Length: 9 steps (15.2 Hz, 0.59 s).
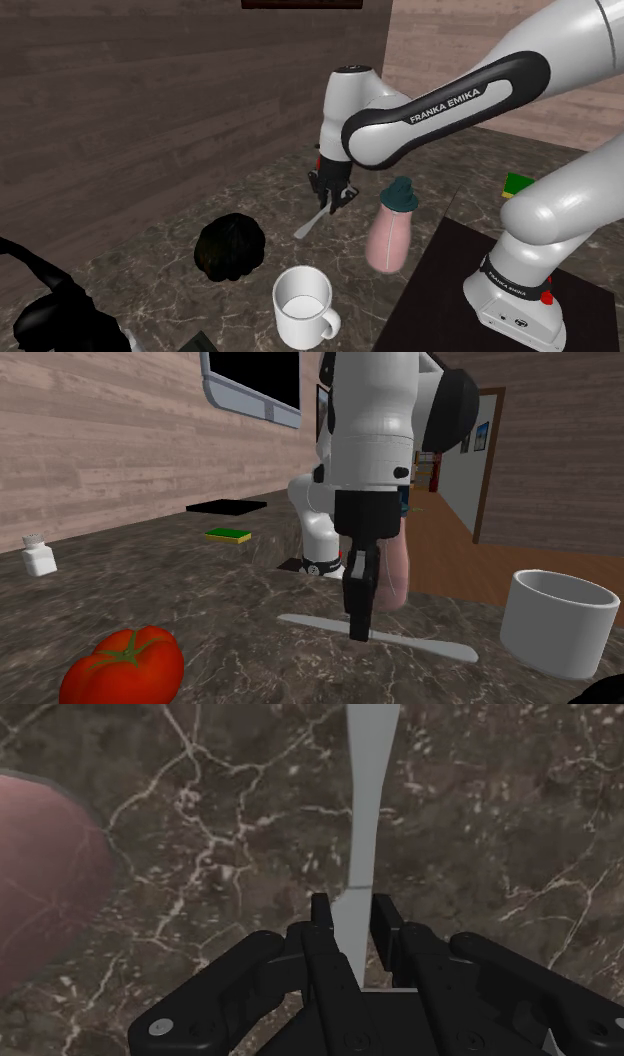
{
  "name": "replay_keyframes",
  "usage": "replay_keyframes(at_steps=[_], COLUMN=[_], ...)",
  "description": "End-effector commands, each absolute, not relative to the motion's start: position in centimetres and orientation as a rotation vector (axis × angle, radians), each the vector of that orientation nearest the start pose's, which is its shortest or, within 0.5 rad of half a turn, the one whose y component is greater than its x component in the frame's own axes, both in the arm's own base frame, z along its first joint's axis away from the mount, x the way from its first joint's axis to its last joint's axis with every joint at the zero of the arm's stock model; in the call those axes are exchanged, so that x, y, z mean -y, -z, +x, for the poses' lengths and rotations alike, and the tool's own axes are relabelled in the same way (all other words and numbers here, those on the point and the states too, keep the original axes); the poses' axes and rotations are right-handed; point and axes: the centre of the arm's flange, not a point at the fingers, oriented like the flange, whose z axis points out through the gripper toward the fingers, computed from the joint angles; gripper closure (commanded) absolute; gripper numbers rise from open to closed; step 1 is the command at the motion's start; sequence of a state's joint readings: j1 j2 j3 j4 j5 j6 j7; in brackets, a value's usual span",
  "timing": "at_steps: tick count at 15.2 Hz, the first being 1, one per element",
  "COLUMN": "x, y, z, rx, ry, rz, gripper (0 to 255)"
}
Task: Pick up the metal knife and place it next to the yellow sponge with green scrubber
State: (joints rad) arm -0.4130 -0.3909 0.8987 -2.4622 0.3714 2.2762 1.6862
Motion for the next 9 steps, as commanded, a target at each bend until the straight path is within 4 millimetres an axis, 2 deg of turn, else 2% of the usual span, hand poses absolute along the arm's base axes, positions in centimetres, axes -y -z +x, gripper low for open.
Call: replay_keyframes(at_steps=[1,7,9], x=[-22.2,-22.2,-20.2], y=[-40.2,-43.3,-43.3], z=[39.7,39.7,38.0], rx=[-2.038,-2.038,-2.038], ry=[0.086,0.086,0.086], rz=[-2.283,-2.283,-2.283], gripper=[255,255,255])
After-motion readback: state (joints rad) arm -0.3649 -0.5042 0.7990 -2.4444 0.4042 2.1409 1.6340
